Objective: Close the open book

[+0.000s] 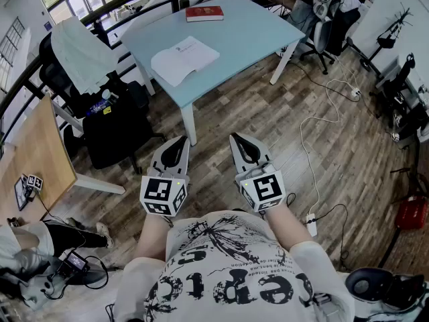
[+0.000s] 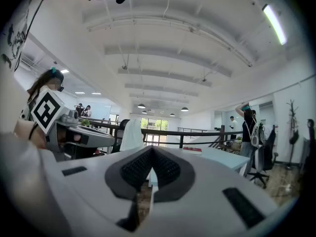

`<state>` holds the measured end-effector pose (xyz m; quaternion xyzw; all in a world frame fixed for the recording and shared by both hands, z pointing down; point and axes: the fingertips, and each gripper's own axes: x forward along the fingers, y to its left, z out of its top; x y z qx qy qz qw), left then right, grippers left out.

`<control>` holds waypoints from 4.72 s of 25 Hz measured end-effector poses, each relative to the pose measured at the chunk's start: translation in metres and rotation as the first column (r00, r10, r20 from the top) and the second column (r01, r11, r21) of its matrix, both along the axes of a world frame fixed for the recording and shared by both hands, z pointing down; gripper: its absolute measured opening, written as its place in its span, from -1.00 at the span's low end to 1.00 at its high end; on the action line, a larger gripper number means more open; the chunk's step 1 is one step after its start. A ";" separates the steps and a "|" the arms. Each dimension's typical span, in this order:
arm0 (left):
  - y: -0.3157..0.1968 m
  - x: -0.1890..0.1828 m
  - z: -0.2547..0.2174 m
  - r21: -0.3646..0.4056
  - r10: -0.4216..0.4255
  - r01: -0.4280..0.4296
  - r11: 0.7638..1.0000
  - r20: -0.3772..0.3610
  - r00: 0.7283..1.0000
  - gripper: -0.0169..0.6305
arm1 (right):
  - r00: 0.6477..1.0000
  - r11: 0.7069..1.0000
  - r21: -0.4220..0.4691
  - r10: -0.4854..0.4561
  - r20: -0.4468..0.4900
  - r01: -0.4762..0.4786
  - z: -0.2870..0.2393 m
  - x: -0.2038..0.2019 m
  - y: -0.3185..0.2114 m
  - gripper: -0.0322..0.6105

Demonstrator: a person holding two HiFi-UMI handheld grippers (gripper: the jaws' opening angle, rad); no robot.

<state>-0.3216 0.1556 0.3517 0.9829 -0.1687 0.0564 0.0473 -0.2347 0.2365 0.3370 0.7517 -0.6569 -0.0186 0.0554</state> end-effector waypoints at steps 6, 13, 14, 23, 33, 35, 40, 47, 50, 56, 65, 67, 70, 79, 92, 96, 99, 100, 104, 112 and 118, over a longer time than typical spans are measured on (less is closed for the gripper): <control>0.000 0.005 -0.001 0.001 0.031 -0.031 1.000 -0.021 0.999 -0.87 | 1.000 1.000 0.000 0.022 0.001 -0.022 0.005 0.006 -0.001 -0.88; -0.001 0.005 -0.002 0.002 0.045 -0.045 0.999 -0.018 0.999 -0.87 | 0.999 0.999 -0.012 0.034 0.029 -0.033 0.007 0.010 -0.005 -0.88; -0.002 0.005 -0.001 -0.003 0.044 -0.044 0.999 -0.019 0.999 -0.87 | 0.998 0.999 -0.009 0.043 0.042 -0.043 0.008 0.011 -0.005 -0.88; -0.012 0.013 0.026 -0.050 0.044 -0.044 0.998 0.013 0.999 -0.87 | 0.995 0.996 -0.060 0.075 0.068 -0.071 0.034 0.028 -0.011 -0.87; -0.045 0.092 0.041 -0.054 -0.067 0.069 0.996 0.043 0.997 -0.87 | 0.996 0.998 -0.063 0.001 0.087 0.005 0.051 0.124 -0.048 -0.87; -0.054 0.121 0.040 -0.052 -0.097 0.099 0.994 0.043 0.994 -0.87 | 0.997 0.999 -0.044 -0.029 0.070 0.032 0.046 0.153 -0.058 -0.87; -0.079 0.204 0.029 -0.044 -0.182 0.182 0.982 0.019 0.983 -0.87 | 0.991 0.991 -0.006 -0.134 0.007 0.134 0.027 0.235 -0.085 -0.88; -0.107 0.295 0.031 -0.046 -0.295 0.295 0.954 0.021 0.955 -0.87 | 0.968 0.968 -0.021 -0.252 -0.015 0.251 0.026 0.336 -0.126 -0.88; -0.114 0.315 0.037 -0.068 -0.341 0.342 0.937 0.027 0.940 -0.87 | 0.955 0.955 -0.034 -0.296 -0.010 0.295 0.031 0.362 -0.141 -0.88; -0.143 0.331 0.059 -0.083 -0.404 0.409 0.909 0.079 0.912 -0.87 | 0.944 0.944 -0.026 -0.327 0.050 0.328 0.040 0.393 -0.181 -0.87; -0.233 0.380 0.074 -0.122 -0.453 0.459 0.880 0.076 0.888 -0.87 | 0.903 0.902 -0.059 -0.425 0.053 0.428 0.058 0.421 -0.275 -0.87; -0.255 0.388 0.076 -0.114 -0.467 0.474 0.873 0.078 0.881 -0.87 | 0.892 0.890 -0.068 -0.450 0.039 0.451 0.059 0.427 -0.298 -0.87; -0.291 0.395 0.084 -0.126 -0.493 0.502 0.856 0.095 0.865 -0.87 | 0.879 0.875 -0.084 -0.475 0.040 0.476 0.063 0.438 -0.337 -0.87; -0.374 0.378 0.105 -0.128 -0.646 0.647 0.751 0.060 0.761 -0.87 | 0.832 0.822 -0.132 -0.552 0.051 0.554 0.091 0.450 -0.432 -0.87; -0.369 0.356 0.223 -0.503 -0.687 0.638 0.583 0.113 0.718 -0.87 | 0.768 0.738 -0.215 -0.627 0.130 0.639 0.133 0.417 -0.499 -0.87; -0.364 0.337 0.251 -0.719 -0.782 0.559 0.413 0.035 0.623 -0.87 | 0.745 0.709 -0.229 -0.642 0.181 0.667 0.142 0.408 -0.509 -0.87; -0.364 0.317 0.266 -0.790 -0.850 0.522 0.322 0.003 0.527 -0.87 | 0.718 0.678 -0.239 -0.669 0.190 0.695 0.148 0.400 -0.511 -0.87; -0.365 0.312 0.269 -0.810 -0.868 0.504 0.300 -0.013 0.496 -0.81 | 0.709 0.665 -0.250 -0.680 0.187 0.704 0.151 0.398 -0.511 -0.87; -0.372 0.298 0.273 -0.911 -0.933 0.338 0.238 -0.118 0.339 -0.48 | 0.672 0.616 -0.285 -0.718 0.181 0.734 0.160 0.390 -0.509 -0.87; -0.386 0.283 0.295 -0.978 -0.981 0.130 0.162 -0.146 0.126 -0.31 | 0.642 0.587 -0.302 -0.755 0.130 0.751 0.164 0.380 -0.512 -0.87; -0.402 0.272 0.298 -0.983 -0.984 0.056 0.173 -0.171 0.042 -0.33 | 0.657 0.598 -0.311 -0.742 0.136 0.739 0.169 0.375 -0.508 -0.87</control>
